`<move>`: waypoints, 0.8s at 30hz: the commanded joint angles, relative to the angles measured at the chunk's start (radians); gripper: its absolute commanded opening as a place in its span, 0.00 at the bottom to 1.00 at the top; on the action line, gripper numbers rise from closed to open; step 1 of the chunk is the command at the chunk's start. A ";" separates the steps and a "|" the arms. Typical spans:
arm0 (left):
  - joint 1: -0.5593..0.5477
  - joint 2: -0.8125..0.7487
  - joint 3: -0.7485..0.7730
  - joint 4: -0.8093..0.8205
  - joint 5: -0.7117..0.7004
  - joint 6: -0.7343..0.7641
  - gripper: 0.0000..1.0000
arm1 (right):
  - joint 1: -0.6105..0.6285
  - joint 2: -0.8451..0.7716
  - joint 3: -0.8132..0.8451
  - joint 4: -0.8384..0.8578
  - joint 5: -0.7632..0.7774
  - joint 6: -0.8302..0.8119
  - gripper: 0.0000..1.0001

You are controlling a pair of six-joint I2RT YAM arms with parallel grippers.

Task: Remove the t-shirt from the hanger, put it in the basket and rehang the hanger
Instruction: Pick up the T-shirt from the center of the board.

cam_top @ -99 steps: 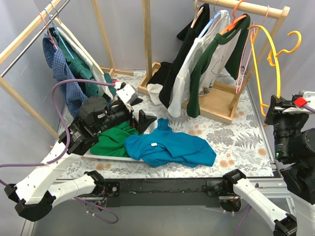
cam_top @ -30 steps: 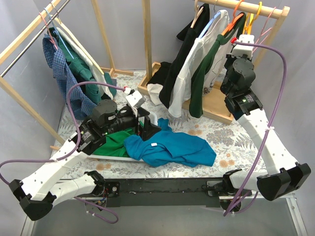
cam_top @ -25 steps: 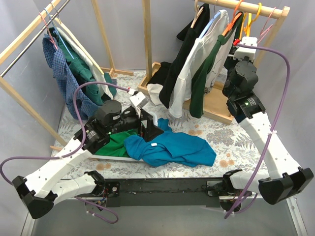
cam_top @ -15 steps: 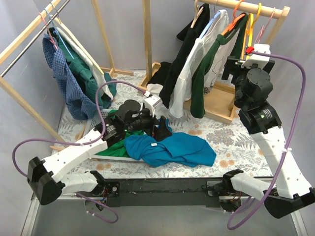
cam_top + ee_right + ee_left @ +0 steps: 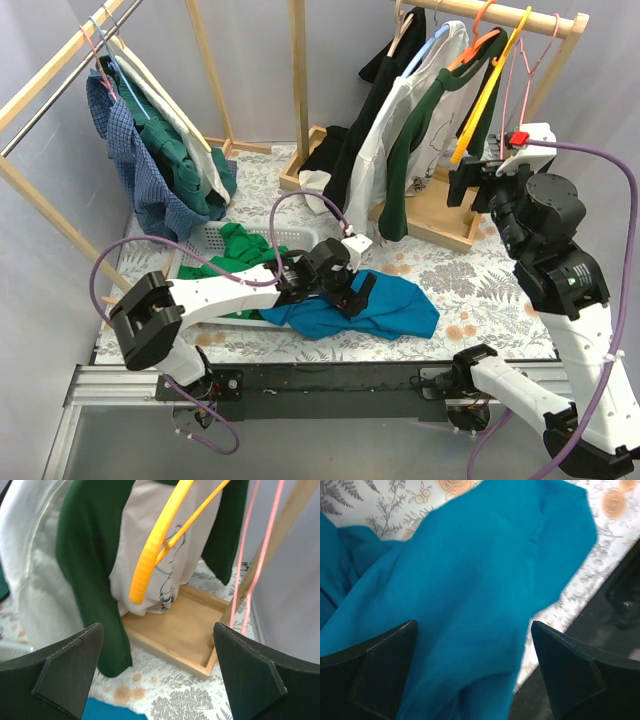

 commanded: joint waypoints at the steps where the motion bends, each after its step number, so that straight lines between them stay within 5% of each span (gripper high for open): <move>1: -0.008 0.057 0.044 -0.039 -0.159 -0.017 0.98 | 0.000 -0.052 -0.001 -0.114 -0.149 0.021 0.98; 17: -0.094 0.359 0.042 -0.019 -0.242 -0.102 0.96 | 0.000 -0.130 -0.044 -0.214 -0.307 0.070 0.98; 22: -0.103 0.361 0.024 -0.018 -0.227 -0.118 0.43 | 0.002 -0.141 -0.033 -0.241 -0.313 0.077 0.98; 24: -0.103 0.341 0.027 -0.025 -0.232 -0.121 0.01 | 0.002 -0.145 -0.031 -0.249 -0.312 0.077 0.98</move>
